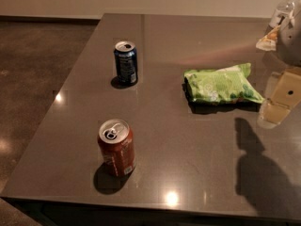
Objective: Move coke can near pepsi can
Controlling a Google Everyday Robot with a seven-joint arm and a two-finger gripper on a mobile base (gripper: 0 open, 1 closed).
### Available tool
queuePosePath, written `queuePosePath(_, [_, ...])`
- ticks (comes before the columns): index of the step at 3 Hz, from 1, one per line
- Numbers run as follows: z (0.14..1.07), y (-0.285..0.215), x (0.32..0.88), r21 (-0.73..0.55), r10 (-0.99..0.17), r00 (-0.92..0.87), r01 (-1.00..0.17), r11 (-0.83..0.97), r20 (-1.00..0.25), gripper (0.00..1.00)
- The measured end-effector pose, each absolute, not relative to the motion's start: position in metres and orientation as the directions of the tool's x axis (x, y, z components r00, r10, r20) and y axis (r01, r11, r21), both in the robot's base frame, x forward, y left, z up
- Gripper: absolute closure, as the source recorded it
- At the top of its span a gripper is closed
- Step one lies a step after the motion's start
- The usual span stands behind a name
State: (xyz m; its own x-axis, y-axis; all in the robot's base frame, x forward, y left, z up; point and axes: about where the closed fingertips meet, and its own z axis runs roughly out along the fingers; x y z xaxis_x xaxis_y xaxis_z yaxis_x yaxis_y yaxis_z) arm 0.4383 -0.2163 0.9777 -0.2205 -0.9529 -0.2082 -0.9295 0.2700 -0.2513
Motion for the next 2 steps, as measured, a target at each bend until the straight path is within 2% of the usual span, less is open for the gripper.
queuePosePath(2, [0.975,-0.203,0.437,-0.23,-0.948,-0.194,-0.939,0.254,-0.254,0.0])
